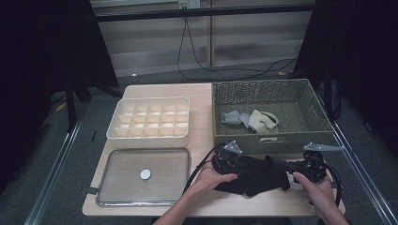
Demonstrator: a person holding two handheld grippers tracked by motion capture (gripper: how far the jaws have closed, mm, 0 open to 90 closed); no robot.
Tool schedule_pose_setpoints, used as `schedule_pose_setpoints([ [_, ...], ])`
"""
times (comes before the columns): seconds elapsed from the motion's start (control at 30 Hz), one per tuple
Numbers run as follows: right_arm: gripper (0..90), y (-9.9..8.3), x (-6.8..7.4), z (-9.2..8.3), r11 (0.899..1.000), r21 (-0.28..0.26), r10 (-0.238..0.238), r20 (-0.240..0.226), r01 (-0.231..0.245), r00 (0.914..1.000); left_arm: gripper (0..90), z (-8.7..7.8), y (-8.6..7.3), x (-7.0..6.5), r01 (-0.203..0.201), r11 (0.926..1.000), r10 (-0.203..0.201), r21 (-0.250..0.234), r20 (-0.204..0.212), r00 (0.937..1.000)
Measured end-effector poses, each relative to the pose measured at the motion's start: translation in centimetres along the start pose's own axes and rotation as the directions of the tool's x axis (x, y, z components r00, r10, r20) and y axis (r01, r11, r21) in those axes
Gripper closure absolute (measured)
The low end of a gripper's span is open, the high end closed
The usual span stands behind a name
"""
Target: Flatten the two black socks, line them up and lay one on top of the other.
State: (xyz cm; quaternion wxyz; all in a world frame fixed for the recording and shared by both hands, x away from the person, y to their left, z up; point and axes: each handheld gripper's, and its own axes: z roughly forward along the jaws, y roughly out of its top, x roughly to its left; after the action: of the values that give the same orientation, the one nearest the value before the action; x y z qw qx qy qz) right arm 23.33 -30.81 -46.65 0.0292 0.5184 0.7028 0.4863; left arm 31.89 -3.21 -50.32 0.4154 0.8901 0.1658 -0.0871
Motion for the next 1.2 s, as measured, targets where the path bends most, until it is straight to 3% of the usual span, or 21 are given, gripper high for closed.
schedule_pose_setpoints([
  [0.1,85.8,0.0,0.0,0.1,1.0,0.003,0.004,-0.001,-0.004,1.0,65.4,0.1,0.0,0.1,-0.02,0.9998,0.02,0.007,-0.007,0.9998],
  [0.33,85.7,0.0,-0.1,0.1,1.0,0.001,0.006,0.0,-0.006,1.0,83.9,0.0,0.1,0.5,-0.04,0.9986,0.041,0.035,-0.041,0.9983],
  [0.47,85.7,0.0,-0.1,0.1,1.0,0.0,0.008,0.001,-0.008,1.0,88.8,0.1,0.1,0.3,-0.019,0.9996,0.02,0.02,-0.044,0.9988],
  [0.73,85.7,0.3,0.0,-0.5,1.0,-0.028,0.008,0.001,-0.008,1.0,90.0,-0.1,0.2,0.4,0.005,1.0,-0.005,-0.004,-0.038,0.9993],
  [1.2,85.8,1.5,0.3,-2.1,0.995,-0.105,-0.001,0.011,0.003,0.9999,90.0,-3.6,1.1,0.1,0.003,0.9953,-0.007,-0.097,-0.042,0.9991],
])
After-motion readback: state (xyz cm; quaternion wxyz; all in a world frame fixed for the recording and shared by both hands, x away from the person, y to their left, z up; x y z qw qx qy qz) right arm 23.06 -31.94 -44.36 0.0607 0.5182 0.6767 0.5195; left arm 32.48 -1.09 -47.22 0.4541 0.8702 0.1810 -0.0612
